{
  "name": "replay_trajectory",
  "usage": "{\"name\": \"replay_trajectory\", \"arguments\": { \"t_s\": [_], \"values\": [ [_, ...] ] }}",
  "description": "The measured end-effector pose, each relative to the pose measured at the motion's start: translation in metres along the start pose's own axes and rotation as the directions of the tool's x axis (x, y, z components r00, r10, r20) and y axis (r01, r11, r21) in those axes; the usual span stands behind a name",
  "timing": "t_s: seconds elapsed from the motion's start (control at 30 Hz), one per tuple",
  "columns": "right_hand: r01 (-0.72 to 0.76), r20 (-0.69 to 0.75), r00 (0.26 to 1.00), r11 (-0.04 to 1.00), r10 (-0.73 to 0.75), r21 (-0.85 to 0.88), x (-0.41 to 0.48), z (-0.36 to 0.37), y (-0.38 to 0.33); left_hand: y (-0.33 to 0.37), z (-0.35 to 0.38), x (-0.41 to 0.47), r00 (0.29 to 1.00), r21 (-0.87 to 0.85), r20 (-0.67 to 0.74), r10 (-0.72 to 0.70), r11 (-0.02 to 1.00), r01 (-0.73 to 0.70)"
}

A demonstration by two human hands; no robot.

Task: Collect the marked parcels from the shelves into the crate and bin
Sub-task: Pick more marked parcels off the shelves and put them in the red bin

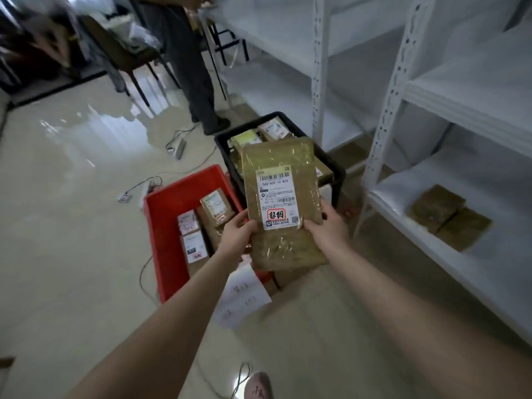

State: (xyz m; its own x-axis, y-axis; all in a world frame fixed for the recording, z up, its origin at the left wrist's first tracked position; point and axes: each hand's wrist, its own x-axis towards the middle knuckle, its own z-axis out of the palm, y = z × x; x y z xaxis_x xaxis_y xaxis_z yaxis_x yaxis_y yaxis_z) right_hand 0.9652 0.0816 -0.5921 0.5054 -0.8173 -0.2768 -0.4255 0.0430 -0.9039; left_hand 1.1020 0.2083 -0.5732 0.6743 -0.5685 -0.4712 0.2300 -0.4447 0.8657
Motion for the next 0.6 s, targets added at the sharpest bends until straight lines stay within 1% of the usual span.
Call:
{"name": "replay_trajectory", "arguments": {
  "t_s": [0.13, 0.2, 0.3, 0.43, 0.5, 0.6],
  "values": [
    [0.007, 0.078, 0.997, 0.996, -0.001, -0.086, 0.024, 0.1, -0.029, -0.017, -0.089, 0.035, 0.995, -0.036, -0.088, -0.038, 0.999, 0.035],
    [-0.027, 0.127, 0.991, 0.993, 0.042, -0.114, 0.036, 0.151, -0.039, -0.028, -0.132, 0.053, 0.989, -0.01, -0.128, -0.069, 0.998, 0.068],
    [-0.109, 0.209, 0.967, 0.978, 0.146, -0.176, 0.054, 0.215, -0.04, -0.048, -0.184, 0.083, 0.979, 0.066, -0.171, -0.113, 0.99, 0.126],
    [-0.189, 0.303, 0.92, 0.959, 0.248, -0.209, 0.081, 0.275, -0.027, -0.082, -0.227, 0.126, 0.966, 0.185, -0.22, -0.139, 0.966, 0.181],
    [-0.206, 0.323, 0.906, 0.952, 0.273, -0.226, 0.1, 0.3, -0.021, -0.09, -0.237, 0.145, 0.961, 0.222, -0.245, -0.124, 0.958, 0.18],
    [-0.209, 0.362, 0.886, 0.946, 0.29, -0.247, 0.134, 0.336, -0.013, -0.096, -0.245, 0.174, 0.942, 0.265, -0.326, -0.076, 0.95, 0.168]
  ]
}}
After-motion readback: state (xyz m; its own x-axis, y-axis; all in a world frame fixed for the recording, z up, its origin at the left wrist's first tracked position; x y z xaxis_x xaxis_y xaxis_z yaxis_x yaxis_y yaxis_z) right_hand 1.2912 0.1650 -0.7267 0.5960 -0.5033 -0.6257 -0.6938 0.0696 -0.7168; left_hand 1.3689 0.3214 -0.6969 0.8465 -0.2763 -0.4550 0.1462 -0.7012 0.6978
